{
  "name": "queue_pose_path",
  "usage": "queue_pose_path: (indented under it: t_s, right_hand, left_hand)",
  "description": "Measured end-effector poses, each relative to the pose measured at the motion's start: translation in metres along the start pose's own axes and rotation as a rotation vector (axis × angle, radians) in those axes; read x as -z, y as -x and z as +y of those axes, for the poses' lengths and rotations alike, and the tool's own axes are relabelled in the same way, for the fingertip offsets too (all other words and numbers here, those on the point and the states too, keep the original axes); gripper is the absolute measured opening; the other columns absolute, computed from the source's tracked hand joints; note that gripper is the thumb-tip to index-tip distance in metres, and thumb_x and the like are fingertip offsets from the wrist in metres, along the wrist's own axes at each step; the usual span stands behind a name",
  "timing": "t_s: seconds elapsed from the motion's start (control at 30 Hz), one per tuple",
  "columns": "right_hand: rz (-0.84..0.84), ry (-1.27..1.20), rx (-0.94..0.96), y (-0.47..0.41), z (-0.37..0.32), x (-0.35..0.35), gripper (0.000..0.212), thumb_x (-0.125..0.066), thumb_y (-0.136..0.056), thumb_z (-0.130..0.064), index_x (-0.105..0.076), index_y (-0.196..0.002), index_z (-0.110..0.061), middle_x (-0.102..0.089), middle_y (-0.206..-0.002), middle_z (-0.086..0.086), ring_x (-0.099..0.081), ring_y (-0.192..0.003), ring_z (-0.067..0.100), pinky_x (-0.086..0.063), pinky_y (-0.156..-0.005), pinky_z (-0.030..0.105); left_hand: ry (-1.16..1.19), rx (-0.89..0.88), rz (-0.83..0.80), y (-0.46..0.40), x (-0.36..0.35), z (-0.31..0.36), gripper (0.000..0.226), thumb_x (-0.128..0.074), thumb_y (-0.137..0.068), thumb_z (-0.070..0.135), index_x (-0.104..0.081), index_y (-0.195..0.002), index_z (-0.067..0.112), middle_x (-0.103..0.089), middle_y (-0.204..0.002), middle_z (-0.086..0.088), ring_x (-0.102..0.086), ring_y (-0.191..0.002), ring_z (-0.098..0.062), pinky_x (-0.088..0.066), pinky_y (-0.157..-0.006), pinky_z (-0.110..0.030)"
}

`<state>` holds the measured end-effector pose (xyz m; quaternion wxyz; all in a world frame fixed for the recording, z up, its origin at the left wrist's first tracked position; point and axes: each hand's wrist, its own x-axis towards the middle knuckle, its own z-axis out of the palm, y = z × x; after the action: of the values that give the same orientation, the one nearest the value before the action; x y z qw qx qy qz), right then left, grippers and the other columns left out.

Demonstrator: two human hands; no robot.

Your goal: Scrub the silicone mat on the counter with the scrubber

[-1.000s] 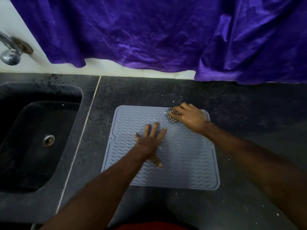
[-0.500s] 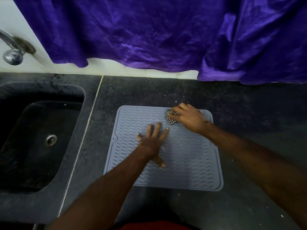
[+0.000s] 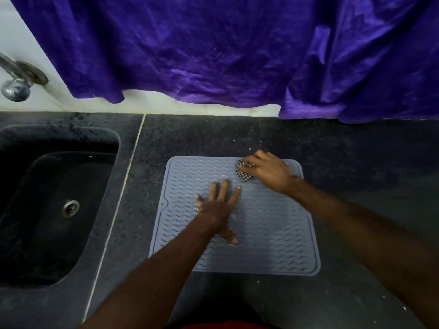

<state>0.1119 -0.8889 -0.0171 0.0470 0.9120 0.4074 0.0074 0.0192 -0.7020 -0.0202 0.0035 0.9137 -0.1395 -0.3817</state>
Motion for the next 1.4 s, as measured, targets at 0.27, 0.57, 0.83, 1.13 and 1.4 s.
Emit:
queue_pose_path:
  t_s: [0.27,0.57,0.83,1.13,1.4]
  right_hand:
    - [-0.037,-0.093,-0.098,0.000,0.017,0.016,0.060,-0.066,-0.072,0.002,-0.060,-0.126,-0.024,-0.055,-0.129,0.003,-0.047,-0.109,0.029,-0.044,-0.081,0.039]
    - [-0.134,-0.022,-0.019,-0.005,0.016,0.013,0.054,-0.063,-0.082,-0.009,-0.053,-0.132,-0.028,-0.049,-0.135,-0.002,-0.039,-0.117,0.023,-0.036,-0.087,0.035]
    - [-0.094,-0.028,-0.006,-0.033,-0.008,0.011,0.055,-0.064,-0.080,-0.008,-0.055,-0.131,-0.027,-0.051,-0.132,0.001,-0.042,-0.113,0.025,-0.040,-0.083,0.037]
    - [-0.204,0.091,-0.011,-0.013,0.024,0.028,0.046,-0.064,-0.081,-0.014,-0.059,-0.124,-0.029,-0.049,-0.126,-0.004,-0.038,-0.113,0.020,-0.038,-0.084,0.033]
    - [-0.194,0.176,0.107,-0.034,-0.001,0.024,0.048,-0.060,-0.083,-0.017,-0.053,-0.129,-0.029,-0.043,-0.132,0.001,-0.036,-0.118,0.024,-0.037,-0.085,0.036]
  left_hand:
    - [0.004,-0.008,0.004,-0.001,0.000,-0.001,0.146,-0.086,-0.060,0.053,0.029,-0.147,0.036,0.044,-0.150,-0.002,0.030,-0.141,-0.037,-0.005,-0.107,-0.076]
    - [-0.002,-0.011,0.007,-0.001,0.000,-0.001,0.146,-0.086,-0.059,0.055,0.028,-0.148,0.036,0.043,-0.151,-0.002,0.029,-0.142,-0.037,-0.005,-0.106,-0.077]
    - [-0.002,0.000,-0.007,-0.002,0.001,0.000,0.146,-0.086,-0.059,0.054,0.029,-0.147,0.035,0.044,-0.150,-0.003,0.031,-0.141,-0.038,-0.004,-0.106,-0.077]
    - [0.002,-0.004,0.006,-0.001,0.000,0.000,0.146,-0.086,-0.059,0.054,0.028,-0.148,0.036,0.043,-0.151,-0.002,0.030,-0.142,-0.037,-0.005,-0.106,-0.077]
    - [0.009,-0.005,-0.011,-0.001,0.001,-0.001,0.147,-0.086,-0.059,0.054,0.030,-0.147,0.036,0.044,-0.150,-0.002,0.032,-0.141,-0.037,-0.003,-0.106,-0.076]
